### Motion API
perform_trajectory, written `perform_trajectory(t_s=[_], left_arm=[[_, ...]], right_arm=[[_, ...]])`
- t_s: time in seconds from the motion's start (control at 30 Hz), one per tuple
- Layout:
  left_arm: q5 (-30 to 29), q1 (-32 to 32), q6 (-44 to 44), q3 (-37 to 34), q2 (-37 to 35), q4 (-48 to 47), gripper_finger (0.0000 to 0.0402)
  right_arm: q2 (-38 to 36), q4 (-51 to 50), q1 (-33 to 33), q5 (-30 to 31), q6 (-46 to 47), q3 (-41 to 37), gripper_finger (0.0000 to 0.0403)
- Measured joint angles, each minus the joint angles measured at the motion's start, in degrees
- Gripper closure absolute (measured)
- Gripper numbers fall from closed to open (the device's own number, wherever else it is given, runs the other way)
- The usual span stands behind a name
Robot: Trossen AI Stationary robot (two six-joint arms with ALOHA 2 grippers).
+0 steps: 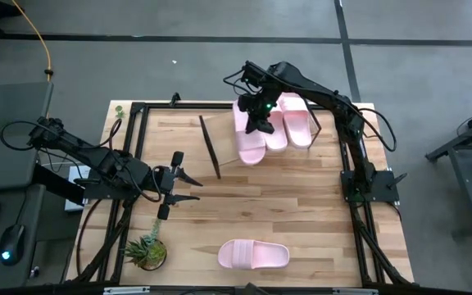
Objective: Pick and place slides into the shelf
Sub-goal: Put the pink slide on the shelf
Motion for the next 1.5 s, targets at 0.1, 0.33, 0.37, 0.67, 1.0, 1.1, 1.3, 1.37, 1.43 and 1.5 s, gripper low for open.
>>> perform_trajectory(t_s=[0.1, 0.33, 0.37, 0.67, 1.0, 1.1, 1.3, 1.37, 1.43, 1.5], left_arm=[[0.01, 0.0, 0.0, 0.0, 0.0, 0.0, 0.0245], [0.02, 0.0, 0.0, 0.0, 0.0, 0.0, 0.0245], [0.02, 0.0, 0.0, 0.0, 0.0, 0.0, 0.0245], [0.02, 0.0, -0.07, 0.0, 0.0, 0.02, 0.0245], [0.02, 0.0, -0.08, -0.01, 0.0, 0.0, 0.0245], [0.02, 0.0, -0.07, 0.0, 0.0, 0.0, 0.0245], [0.02, 0.0, -0.06, -0.01, 0.0, 0.0, 0.0245], [0.02, 0.0, -0.04, 0.0, 0.0, 0.01, 0.0245], [0.02, 0.0, -0.04, 0.0, 0.0, 0.01, 0.0245], [0.02, 0.0, -0.04, 0.0, 0.0, 0.02, 0.0245]], right_arm=[[0.0, -0.83, 0.0, 0.36, -0.02, 0.04, 0.0403], [0.0, -1.85, -0.95, 0.3, 0.01, 0.04, 0.0403], [0.0, -1.87, -1.12, 0.27, 0.01, 0.03, 0.0403], [0.0, 1.18, -1.39, 0.48, 1.55, 0.04, 0.0382], [-0.07, 1.79, -1.42, 2.71, 4.12, 0.04, 0.0285], [-0.07, 1.87, -1.37, 3.12, 5.12, 0.04, 0.026], [-0.07, 2.41, -0.14, 3.06, 5.57, 0.04, 0.0226], [-0.07, 3.41, 0.68, 3.03, 5.58, 0.03, 0.0222], [-0.07, 4.1, 1.65, 3.05, 5.57, 0.2, 0.022], [-0.07, 4.28, 2.56, 3.49, 5.21, 1.08, 0.0219]])
